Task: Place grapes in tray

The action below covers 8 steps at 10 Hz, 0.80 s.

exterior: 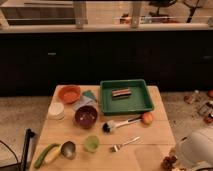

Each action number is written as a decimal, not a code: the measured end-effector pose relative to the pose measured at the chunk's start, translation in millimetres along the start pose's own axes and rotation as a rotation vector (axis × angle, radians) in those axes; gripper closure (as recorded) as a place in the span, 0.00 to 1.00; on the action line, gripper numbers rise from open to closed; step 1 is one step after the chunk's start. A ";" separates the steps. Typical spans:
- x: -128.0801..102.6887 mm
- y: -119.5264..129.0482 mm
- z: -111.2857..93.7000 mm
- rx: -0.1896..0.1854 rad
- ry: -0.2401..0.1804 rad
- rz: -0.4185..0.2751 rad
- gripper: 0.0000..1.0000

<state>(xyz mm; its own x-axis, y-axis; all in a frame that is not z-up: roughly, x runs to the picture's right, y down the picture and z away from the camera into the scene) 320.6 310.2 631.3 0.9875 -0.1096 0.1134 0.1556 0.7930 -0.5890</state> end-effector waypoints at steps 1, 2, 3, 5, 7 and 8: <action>0.1 -1.0 -2.1 0.003 0.001 -0.001 1.00; 0.1 -2.4 -3.8 0.006 0.002 -0.003 1.00; -0.1 -4.4 -6.5 0.010 0.003 -0.008 1.00; -0.3 -7.5 -10.7 0.015 0.007 -0.014 1.00; 0.3 -13.0 -18.1 0.027 0.013 -0.021 1.00; 0.7 -15.7 -21.6 0.031 0.017 -0.025 1.00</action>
<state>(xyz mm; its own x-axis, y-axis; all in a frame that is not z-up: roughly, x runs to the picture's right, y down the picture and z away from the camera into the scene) 319.4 284.8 623.2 0.9837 -0.1397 0.1135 0.1795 0.8080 -0.5612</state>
